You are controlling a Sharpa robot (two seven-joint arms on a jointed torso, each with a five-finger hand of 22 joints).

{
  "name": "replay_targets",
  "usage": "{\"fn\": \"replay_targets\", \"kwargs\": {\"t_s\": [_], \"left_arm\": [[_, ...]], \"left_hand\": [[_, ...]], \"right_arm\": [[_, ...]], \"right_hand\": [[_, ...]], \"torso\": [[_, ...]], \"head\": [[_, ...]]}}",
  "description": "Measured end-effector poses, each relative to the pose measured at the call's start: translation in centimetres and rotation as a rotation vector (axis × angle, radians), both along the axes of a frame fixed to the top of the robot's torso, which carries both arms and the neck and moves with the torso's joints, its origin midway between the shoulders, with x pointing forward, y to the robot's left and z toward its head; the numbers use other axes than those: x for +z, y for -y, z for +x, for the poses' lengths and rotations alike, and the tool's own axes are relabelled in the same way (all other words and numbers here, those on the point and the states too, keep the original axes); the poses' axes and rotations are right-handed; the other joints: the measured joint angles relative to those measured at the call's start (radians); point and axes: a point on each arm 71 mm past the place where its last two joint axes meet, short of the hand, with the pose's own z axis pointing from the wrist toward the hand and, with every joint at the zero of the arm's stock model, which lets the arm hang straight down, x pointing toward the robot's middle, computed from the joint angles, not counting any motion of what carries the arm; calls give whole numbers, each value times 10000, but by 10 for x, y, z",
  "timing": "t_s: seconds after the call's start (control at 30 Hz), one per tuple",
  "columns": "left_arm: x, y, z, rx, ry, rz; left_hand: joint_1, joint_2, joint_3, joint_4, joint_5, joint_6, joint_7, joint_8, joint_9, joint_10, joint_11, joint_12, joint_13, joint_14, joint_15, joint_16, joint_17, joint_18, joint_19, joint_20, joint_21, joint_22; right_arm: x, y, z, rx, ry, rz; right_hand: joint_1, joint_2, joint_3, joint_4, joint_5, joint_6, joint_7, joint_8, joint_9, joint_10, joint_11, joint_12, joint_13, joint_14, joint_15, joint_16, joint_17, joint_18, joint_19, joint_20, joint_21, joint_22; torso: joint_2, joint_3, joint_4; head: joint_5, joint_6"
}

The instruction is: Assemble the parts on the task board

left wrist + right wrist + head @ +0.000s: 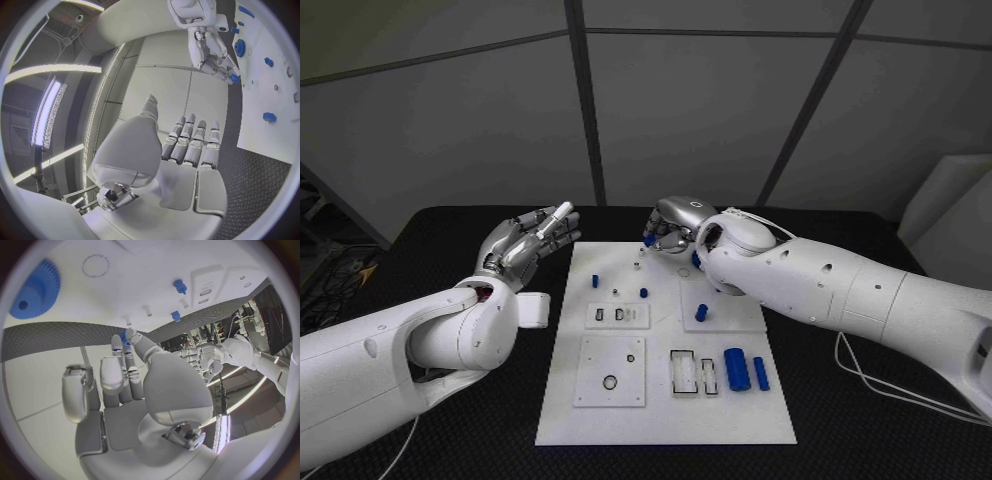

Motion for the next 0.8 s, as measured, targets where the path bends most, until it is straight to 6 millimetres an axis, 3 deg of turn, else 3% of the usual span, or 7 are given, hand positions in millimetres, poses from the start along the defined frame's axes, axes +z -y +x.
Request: {"fn": "replay_targets", "kwargs": {"t_s": [0.43, 0.8], "left_arm": [[4, 2, 0, -44, 77, -24], [9, 3, 1, -25, 167, -17]], "left_hand": [[31, 30, 0, 0, 0, 0, 0, 0, -1, 0, 0, 0, 0, 0, 0, 0, -1, 0, 0, 0, -1, -1], [40, 39, -29, -84, -1, -1, 1, 0, -1, -1, -1, -44, 0, -151, 1, -1, -13, 0, -170, -20, -24, -58]], "right_arm": [[-4, -15, 2, 193, -311, -208], [-5, -16, 3, 187, -516, -510]], "right_hand": [[-41, 40, 0, 0, -18, -11, -4, -85, 0, -23, 22, 0, -1, 0, 0, 0, 0, 1, 0, 1, 0, -1], [-120, -14, -37, 95, -20, -36, 3, -117, 9, -39, 38, 0, -1, 0, 1, 0, -37, 1, 0, 1, 0, -2]], "torso": [[32, 0, 0], [48, 2, -25]], "head": [[29, -61], [66, -135]]}}
